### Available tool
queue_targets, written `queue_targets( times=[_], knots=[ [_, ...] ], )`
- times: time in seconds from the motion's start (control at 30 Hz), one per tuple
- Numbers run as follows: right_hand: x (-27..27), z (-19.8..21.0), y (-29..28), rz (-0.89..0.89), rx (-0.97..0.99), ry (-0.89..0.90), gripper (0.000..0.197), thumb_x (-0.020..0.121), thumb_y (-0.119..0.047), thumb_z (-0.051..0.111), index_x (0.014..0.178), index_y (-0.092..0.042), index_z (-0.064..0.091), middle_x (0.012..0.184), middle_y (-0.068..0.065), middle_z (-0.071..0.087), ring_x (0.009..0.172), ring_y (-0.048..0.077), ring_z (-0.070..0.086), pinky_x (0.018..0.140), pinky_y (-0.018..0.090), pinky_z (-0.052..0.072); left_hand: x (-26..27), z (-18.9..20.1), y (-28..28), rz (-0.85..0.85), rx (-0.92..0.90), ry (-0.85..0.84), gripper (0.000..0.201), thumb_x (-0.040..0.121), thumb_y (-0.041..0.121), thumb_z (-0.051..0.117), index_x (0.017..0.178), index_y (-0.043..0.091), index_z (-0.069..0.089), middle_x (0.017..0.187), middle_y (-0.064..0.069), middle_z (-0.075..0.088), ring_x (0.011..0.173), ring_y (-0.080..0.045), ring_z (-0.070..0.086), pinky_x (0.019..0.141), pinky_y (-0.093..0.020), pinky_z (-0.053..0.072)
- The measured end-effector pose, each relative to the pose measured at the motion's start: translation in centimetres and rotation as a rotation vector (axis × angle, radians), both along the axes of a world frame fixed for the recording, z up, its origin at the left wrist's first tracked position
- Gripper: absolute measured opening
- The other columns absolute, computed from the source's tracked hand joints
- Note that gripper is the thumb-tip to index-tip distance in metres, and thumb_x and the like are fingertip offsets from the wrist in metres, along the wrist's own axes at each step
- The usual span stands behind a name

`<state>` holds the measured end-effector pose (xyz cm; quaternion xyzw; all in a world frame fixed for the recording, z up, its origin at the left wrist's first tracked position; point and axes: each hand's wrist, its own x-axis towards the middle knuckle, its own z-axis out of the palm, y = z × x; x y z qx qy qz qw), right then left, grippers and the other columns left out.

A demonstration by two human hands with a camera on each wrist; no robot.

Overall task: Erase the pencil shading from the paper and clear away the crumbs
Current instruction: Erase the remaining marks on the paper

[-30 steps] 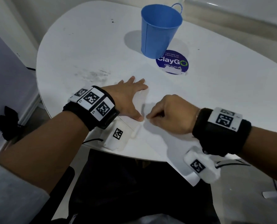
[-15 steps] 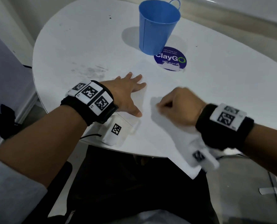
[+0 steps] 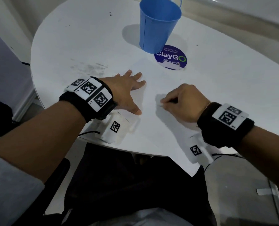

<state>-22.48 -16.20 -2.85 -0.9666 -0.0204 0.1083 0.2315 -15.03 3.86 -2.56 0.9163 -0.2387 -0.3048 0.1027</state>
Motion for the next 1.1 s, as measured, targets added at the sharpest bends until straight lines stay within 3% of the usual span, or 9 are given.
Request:
queue_targets(
  times=[0.13,0.23,0.37,0.53,0.63,0.8,0.93,1.07,1.1],
  knots=[
    [-2.6,0.2,2.8,0.279,0.023,0.143,0.015,0.088,-0.019,0.069,0.098,-0.022,0.079,0.094,-0.013,0.075,0.082,0.003,0.065,0.082,0.018,0.050,0.5,-0.9,0.2,-0.034,-0.003,-0.024,0.108,0.082,0.055,0.076,0.160,0.039,0.003,0.165,0.020,-0.016,0.152,-0.008,-0.019,0.122,-0.032,-0.007],
    [-0.6,0.2,0.9,0.035,0.036,0.039,0.014,0.087,-0.016,0.069,0.094,-0.020,0.080,0.094,-0.008,0.076,0.084,0.006,0.066,0.086,0.024,0.052,0.6,-0.9,0.2,-0.026,-0.005,-0.022,0.107,0.082,0.055,0.076,0.160,0.041,0.004,0.165,0.021,-0.016,0.152,-0.008,-0.019,0.122,-0.033,-0.006],
    [-1.9,0.2,2.1,0.236,0.036,0.109,0.014,0.087,-0.018,0.069,0.094,-0.021,0.080,0.091,-0.011,0.076,0.080,0.004,0.066,0.081,0.019,0.051,0.8,-1.2,0.2,-0.018,-0.023,-0.018,0.109,0.081,0.054,0.078,0.161,0.040,0.005,0.165,0.023,-0.015,0.152,-0.007,-0.019,0.122,-0.032,-0.006],
    [0.0,-0.1,-0.2,-0.009,0.031,-0.009,0.013,0.085,-0.013,0.067,0.087,-0.016,0.080,0.087,-0.005,0.076,0.083,0.013,0.068,0.082,0.026,0.053,0.9,-1.4,0.3,-0.002,-0.006,-0.004,0.110,0.078,0.057,0.078,0.159,0.045,0.004,0.164,0.024,-0.016,0.153,-0.013,-0.018,0.126,-0.040,-0.003],
    [-2.5,0.0,2.0,0.258,0.054,0.134,0.013,0.086,-0.016,0.069,0.091,-0.021,0.080,0.089,-0.012,0.075,0.079,0.002,0.066,0.079,0.017,0.050,0.6,-1.0,0.3,0.003,-0.013,-0.007,0.108,0.081,0.054,0.077,0.159,0.044,0.004,0.164,0.024,-0.016,0.153,-0.010,-0.018,0.122,-0.035,-0.004],
    [0.1,-0.1,-0.8,-0.115,0.069,-0.014,0.011,0.088,-0.019,0.070,0.093,-0.020,0.080,0.089,-0.011,0.074,0.082,0.006,0.065,0.085,0.023,0.051,0.7,-1.1,0.4,0.008,-0.008,0.005,0.109,0.080,0.055,0.077,0.159,0.046,0.003,0.163,0.025,-0.017,0.153,-0.012,-0.018,0.123,-0.038,-0.003],
    [-2.4,0.1,1.4,0.233,0.082,0.171,0.013,0.086,-0.018,0.071,0.095,-0.022,0.080,0.091,-0.014,0.075,0.082,0.000,0.066,0.081,0.015,0.048,0.8,-1.3,0.4,0.022,-0.016,0.013,0.109,0.078,0.056,0.079,0.157,0.051,0.004,0.163,0.026,-0.016,0.154,-0.015,-0.017,0.126,-0.044,0.000],
    [1.8,0.2,-1.9,-0.208,0.025,-0.050,0.012,0.087,-0.017,0.069,0.090,-0.019,0.080,0.090,-0.006,0.075,0.082,0.008,0.064,0.077,0.019,0.043,0.6,-1.0,0.3,-0.008,0.011,0.017,0.101,0.081,0.057,0.076,0.154,0.057,0.007,0.165,0.022,-0.017,0.154,-0.017,-0.019,0.125,-0.047,0.000],
    [1.6,0.1,-1.6,-0.189,0.025,-0.046,0.012,0.087,-0.018,0.068,0.090,-0.019,0.079,0.091,-0.006,0.075,0.083,0.010,0.064,0.077,0.020,0.044,0.5,-0.9,0.3,-0.015,0.021,0.022,0.099,0.082,0.056,0.075,0.154,0.057,0.007,0.165,0.022,-0.018,0.153,-0.017,-0.019,0.124,-0.046,0.000]
  ],
)
